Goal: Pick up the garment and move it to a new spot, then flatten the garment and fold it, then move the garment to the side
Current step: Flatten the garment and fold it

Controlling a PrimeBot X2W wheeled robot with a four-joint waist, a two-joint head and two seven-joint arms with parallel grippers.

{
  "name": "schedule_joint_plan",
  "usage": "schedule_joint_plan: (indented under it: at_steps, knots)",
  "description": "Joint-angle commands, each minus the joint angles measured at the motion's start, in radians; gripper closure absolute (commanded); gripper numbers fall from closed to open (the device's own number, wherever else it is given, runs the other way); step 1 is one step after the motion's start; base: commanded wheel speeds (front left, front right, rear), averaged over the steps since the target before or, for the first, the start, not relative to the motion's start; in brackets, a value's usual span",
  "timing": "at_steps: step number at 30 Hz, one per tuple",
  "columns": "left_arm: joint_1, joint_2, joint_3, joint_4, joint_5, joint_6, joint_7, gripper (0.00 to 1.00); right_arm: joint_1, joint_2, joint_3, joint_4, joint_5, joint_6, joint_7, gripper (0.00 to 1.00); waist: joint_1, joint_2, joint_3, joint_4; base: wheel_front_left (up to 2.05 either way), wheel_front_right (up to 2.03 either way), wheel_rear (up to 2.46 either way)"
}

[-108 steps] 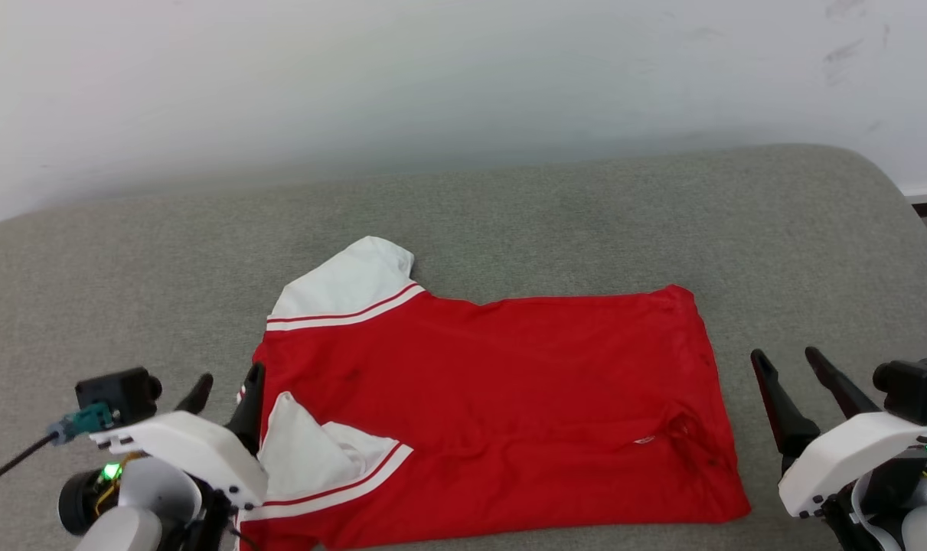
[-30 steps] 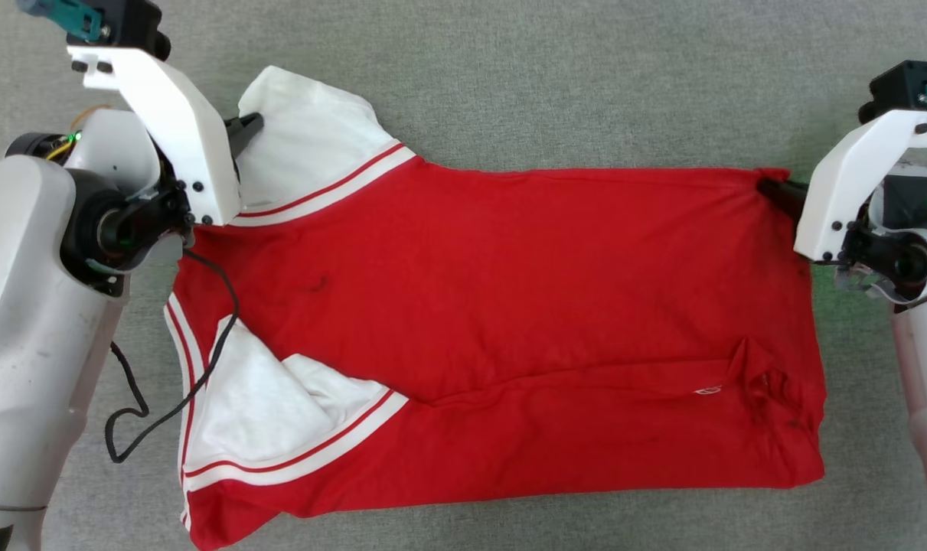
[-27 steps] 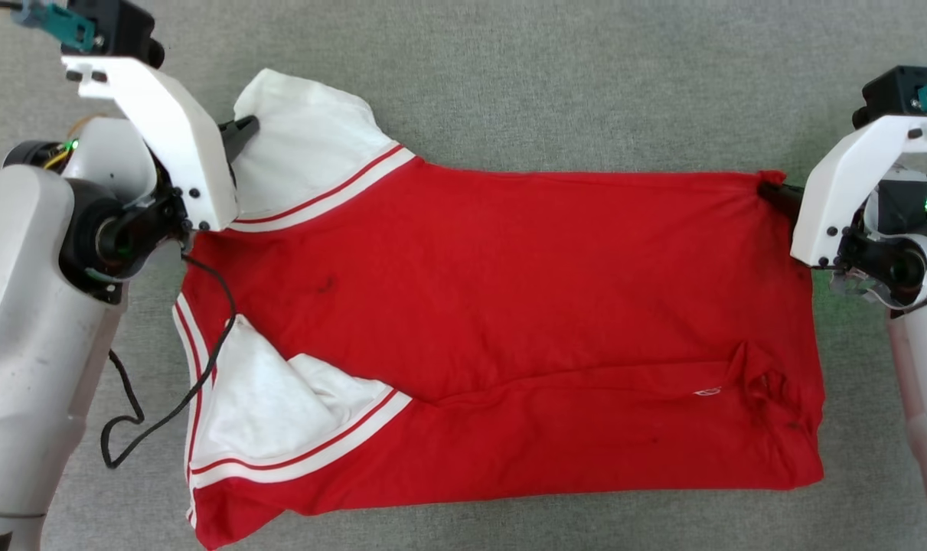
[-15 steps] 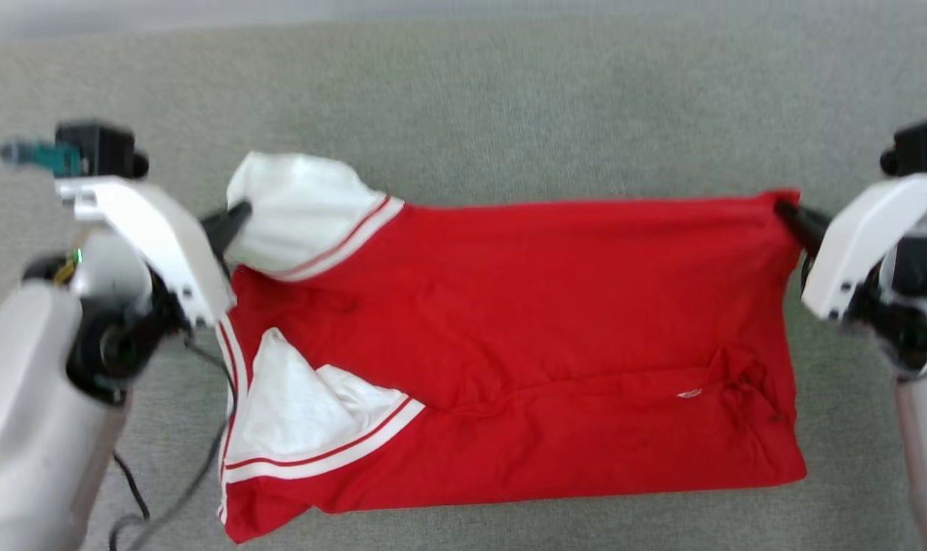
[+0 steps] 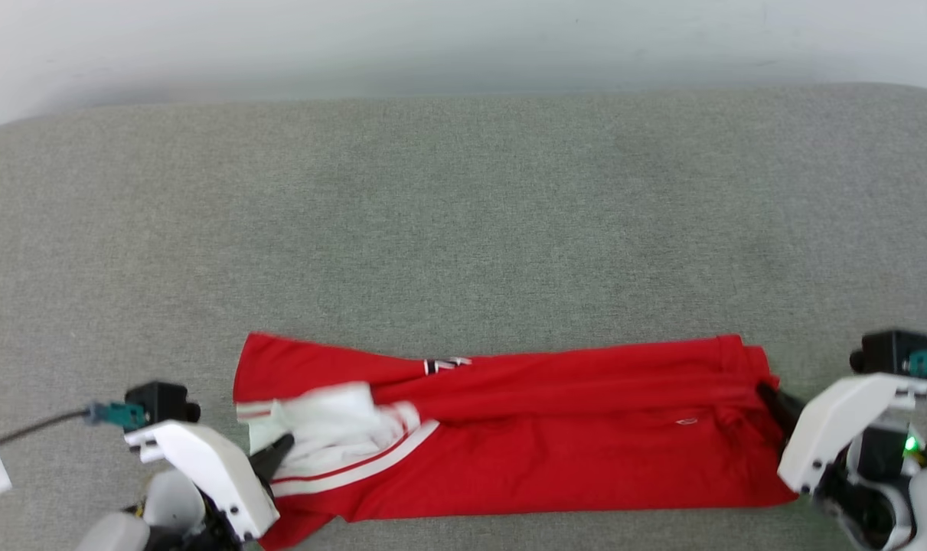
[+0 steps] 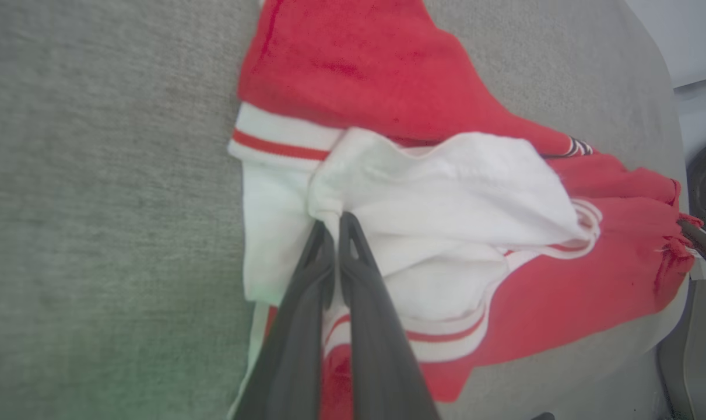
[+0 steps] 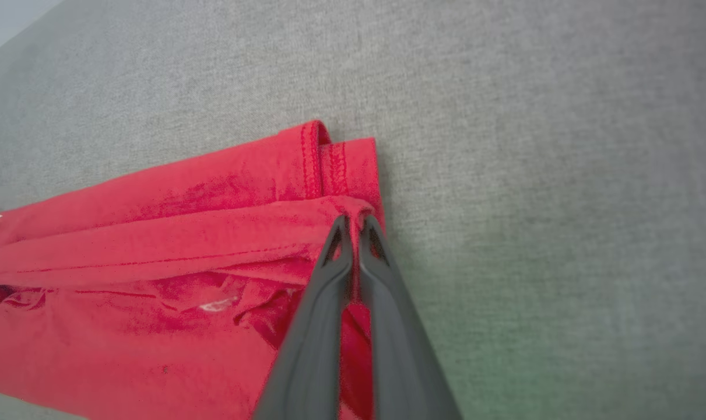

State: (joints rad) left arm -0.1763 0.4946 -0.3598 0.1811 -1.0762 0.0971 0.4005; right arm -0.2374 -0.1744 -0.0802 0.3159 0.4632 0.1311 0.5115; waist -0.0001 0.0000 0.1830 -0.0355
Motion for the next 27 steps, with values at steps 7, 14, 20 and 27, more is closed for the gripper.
schedule_joint_plan:
  at_steps: [7,14,20,27]
  knots:
    - [0.063,-0.046,-0.017,0.040,0.029,-0.016,-0.093,0.00,0.114,0.022,0.010,0.025,0.024,-0.001,-0.097,0.00,0.0001,0.0000,-0.017,-0.002,0.00,0.00,0.00]
    - [0.061,-0.075,-0.016,-0.003,0.166,-0.001,-0.327,0.00,0.185,0.003,0.016,-0.095,0.034,-0.001,-0.182,0.00,0.0001,0.0000,-0.067,-0.016,0.00,0.00,0.00]
    - [0.048,-0.077,-0.031,-0.061,0.244,0.026,-0.407,0.00,0.195,-0.017,-0.034,-0.173,0.026,-0.001,-0.143,0.00,0.0001,0.0000,-0.094,-0.019,0.00,0.00,0.00]
    - [0.042,-0.076,-0.036,-0.157,0.377,0.087,-0.551,0.00,0.164,-0.070,-0.127,-0.214,0.001,-0.001,-0.006,0.00,0.0001,0.0000,-0.105,0.000,0.00,0.00,0.00]
